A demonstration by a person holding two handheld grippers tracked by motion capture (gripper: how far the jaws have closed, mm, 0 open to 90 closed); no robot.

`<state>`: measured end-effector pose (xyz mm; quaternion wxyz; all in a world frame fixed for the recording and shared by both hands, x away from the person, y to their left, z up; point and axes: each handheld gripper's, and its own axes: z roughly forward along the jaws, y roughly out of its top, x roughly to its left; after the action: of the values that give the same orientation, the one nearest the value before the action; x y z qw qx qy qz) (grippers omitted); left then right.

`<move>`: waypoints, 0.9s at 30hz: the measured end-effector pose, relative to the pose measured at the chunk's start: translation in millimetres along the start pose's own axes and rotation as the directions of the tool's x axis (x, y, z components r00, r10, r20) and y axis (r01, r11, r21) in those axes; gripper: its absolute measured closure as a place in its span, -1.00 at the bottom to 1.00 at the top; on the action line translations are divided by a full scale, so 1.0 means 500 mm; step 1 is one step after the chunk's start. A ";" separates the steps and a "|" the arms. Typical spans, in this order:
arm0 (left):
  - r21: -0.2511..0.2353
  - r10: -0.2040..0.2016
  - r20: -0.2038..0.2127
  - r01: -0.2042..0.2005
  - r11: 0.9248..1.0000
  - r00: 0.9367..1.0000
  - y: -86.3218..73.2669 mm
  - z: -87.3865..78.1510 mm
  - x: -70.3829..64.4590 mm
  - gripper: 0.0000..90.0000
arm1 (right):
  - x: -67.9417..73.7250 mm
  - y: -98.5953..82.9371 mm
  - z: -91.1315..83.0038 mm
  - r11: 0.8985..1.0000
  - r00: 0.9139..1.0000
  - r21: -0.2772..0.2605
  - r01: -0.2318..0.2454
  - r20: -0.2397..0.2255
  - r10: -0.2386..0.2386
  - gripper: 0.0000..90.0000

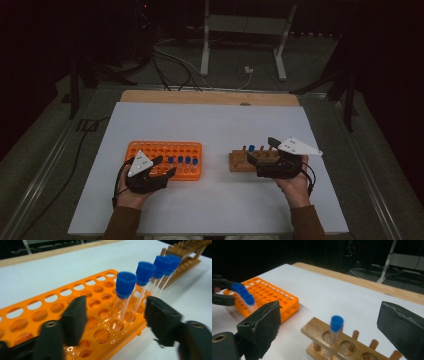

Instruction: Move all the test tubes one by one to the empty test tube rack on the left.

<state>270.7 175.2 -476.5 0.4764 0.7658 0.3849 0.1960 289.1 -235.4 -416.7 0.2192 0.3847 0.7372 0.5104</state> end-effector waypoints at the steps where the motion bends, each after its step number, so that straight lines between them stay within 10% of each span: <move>1: -0.009 -0.004 -0.006 0.004 1.000 1.000 0.002 -0.003 0.001 -0.42 | -0.004 -0.003 0.002 1.000 1.000 0.002 -0.002 0.004 0.002 -0.89; 8: -0.025 -0.037 -0.034 0.036 0.999 0.999 0.007 -0.017 0.015 -0.81 | -0.019 -0.013 0.011 1.000 1.000 0.014 -0.015 0.024 0.014 -0.89; 27: -0.072 -0.056 -0.051 0.052 0.996 0.997 0.008 -0.034 0.029 -0.97 | -0.037 -0.048 0.071 0.996 0.999 0.088 -0.017 0.052 0.013 -0.74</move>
<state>269.8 195.2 -465.9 0.4979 0.7324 0.4109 0.2166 317.5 -233.6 -453.5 0.2171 0.4126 0.7502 0.4688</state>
